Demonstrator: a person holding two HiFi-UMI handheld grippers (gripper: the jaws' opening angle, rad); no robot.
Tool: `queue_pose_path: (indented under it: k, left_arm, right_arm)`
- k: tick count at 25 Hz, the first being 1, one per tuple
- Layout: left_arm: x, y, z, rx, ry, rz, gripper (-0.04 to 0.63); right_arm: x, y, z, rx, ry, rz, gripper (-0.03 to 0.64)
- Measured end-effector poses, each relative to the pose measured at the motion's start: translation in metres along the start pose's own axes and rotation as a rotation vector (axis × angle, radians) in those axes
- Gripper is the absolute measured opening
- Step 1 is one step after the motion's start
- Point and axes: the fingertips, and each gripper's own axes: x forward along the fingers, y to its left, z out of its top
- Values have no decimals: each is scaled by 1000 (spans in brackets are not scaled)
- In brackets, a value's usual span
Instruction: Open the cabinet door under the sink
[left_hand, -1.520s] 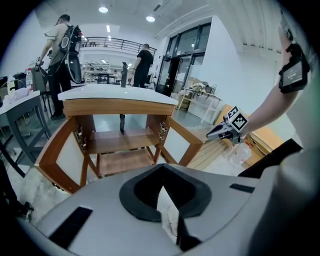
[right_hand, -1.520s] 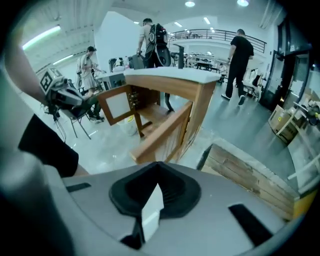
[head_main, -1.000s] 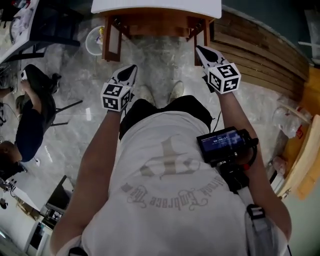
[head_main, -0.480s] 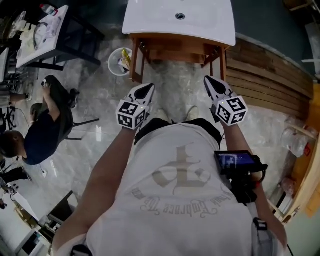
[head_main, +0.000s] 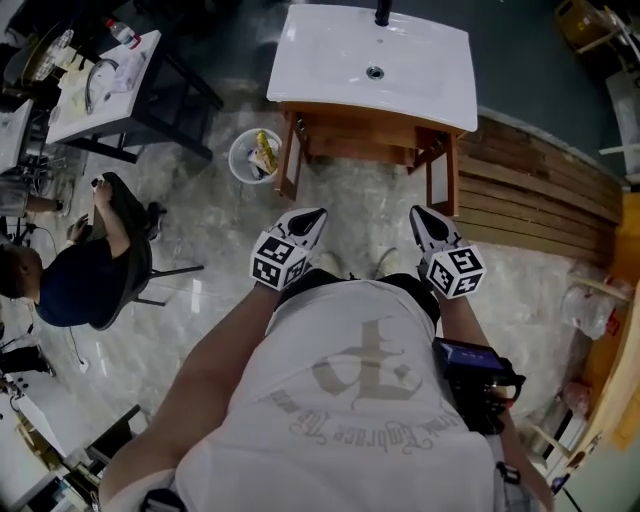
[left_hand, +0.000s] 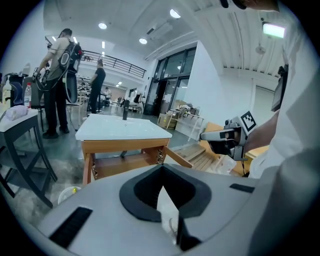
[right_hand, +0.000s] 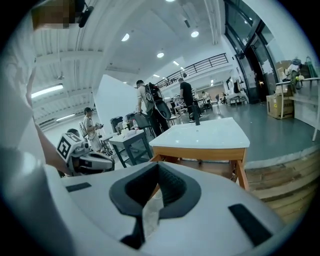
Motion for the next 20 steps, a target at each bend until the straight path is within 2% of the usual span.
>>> queue_pose_path:
  k: [6, 20]
  left_arm:
    - [8, 2, 11, 44, 12, -41, 9]
    - [7, -11, 10, 71, 23, -77, 9]
  right_arm:
    - [0, -6, 6, 11, -14, -31, 14]
    - [-18, -6, 2, 6, -20, -66, 14]
